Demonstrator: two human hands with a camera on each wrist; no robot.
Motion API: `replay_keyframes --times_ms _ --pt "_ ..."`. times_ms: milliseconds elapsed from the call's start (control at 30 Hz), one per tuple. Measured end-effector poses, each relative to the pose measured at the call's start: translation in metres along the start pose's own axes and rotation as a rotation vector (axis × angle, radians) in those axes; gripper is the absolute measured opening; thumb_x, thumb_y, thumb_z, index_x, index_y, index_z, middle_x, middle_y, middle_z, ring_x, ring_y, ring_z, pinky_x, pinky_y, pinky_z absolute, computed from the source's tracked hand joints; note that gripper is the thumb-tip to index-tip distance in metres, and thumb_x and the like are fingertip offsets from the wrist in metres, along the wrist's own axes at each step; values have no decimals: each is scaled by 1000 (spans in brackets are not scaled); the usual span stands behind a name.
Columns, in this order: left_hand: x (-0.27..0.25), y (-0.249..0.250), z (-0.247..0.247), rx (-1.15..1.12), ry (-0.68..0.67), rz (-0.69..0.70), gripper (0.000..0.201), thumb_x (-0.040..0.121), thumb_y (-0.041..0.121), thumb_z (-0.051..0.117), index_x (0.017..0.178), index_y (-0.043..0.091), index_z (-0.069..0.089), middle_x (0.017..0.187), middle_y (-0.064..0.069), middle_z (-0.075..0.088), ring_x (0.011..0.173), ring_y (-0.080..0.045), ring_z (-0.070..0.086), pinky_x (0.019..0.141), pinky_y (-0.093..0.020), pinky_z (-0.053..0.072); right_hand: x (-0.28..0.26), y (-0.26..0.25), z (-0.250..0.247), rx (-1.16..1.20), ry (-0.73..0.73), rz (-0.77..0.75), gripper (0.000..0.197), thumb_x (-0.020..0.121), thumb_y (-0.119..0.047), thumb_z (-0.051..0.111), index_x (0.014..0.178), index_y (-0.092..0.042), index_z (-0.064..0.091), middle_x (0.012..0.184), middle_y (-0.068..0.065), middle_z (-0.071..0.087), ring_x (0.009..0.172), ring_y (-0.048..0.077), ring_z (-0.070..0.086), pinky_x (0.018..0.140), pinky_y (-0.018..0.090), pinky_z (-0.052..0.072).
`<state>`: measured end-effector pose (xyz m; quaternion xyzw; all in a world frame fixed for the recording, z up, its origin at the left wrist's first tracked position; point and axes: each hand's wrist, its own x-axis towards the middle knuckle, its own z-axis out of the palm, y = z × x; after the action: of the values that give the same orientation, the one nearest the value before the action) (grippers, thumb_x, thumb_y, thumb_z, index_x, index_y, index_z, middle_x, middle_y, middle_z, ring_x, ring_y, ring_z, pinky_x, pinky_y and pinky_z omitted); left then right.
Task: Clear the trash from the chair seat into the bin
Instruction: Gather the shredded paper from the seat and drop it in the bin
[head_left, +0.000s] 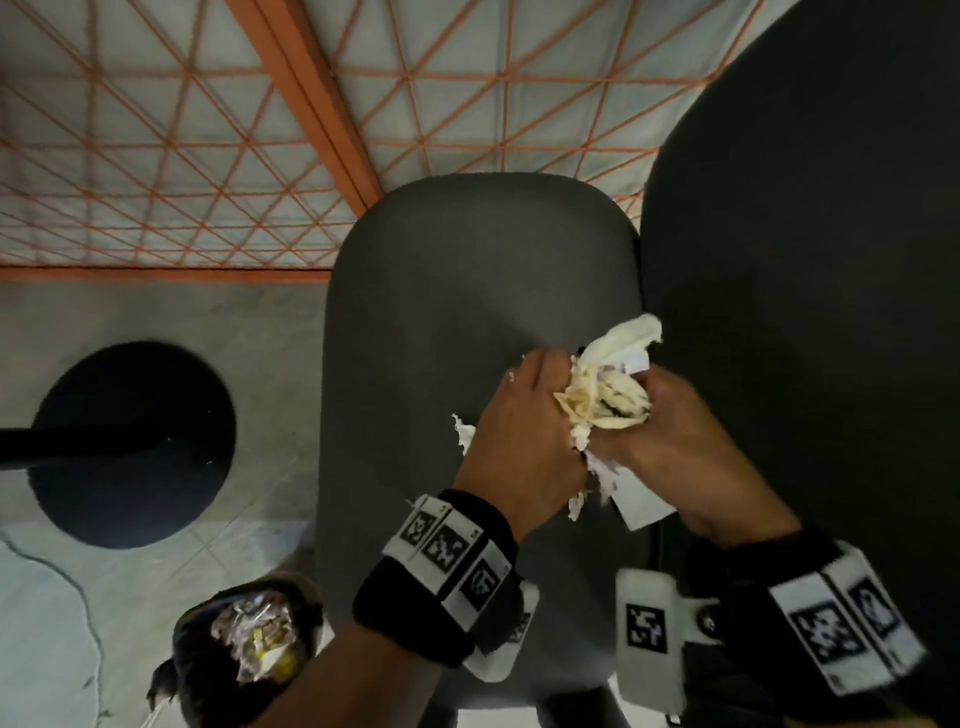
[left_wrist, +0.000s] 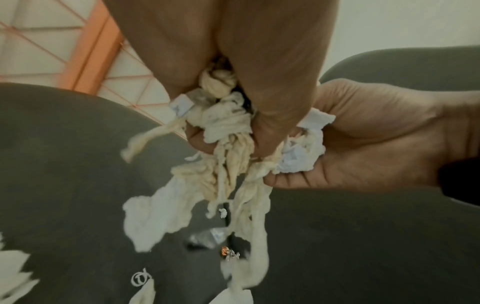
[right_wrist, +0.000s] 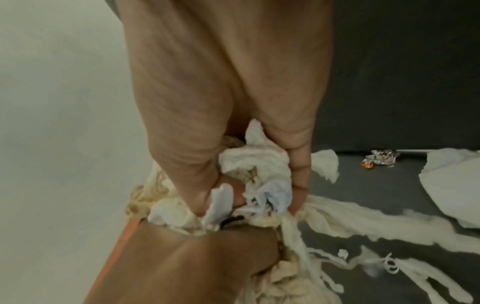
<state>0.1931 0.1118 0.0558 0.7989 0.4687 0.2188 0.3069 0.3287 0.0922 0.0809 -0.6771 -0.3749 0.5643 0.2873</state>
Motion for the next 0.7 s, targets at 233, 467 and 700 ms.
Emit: replay_keyframes --times_ms 233,467,700 --pt "-73 -13 -34 -64 161 -378 52 66 14 82 107 20 49 102 -6 60 92 -23 60 76 -32 51 -16 -15 62 -182 -281 -87 27 75 -5 77 83 -27 66 75 -18 73 71 -4 67 63 12 51" --pt "-213 -58 -86 60 343 -693 56 61 14 83 109 11 53 104 -7 57 91 -24 58 69 -32 45 -58 -6 206 -366 -635 -144 28 71 -13 75 91 -31 65 75 -13 71 75 5 69 69 30 56" --pt "-388 -177 -93 209 484 -1033 44 66 9 74 106 6 54 95 8 43 80 -18 50 66 -23 38 -85 73 400 -429 -907 -211 36 70 -13 79 100 -24 63 98 -6 66 89 8 63 69 17 51"
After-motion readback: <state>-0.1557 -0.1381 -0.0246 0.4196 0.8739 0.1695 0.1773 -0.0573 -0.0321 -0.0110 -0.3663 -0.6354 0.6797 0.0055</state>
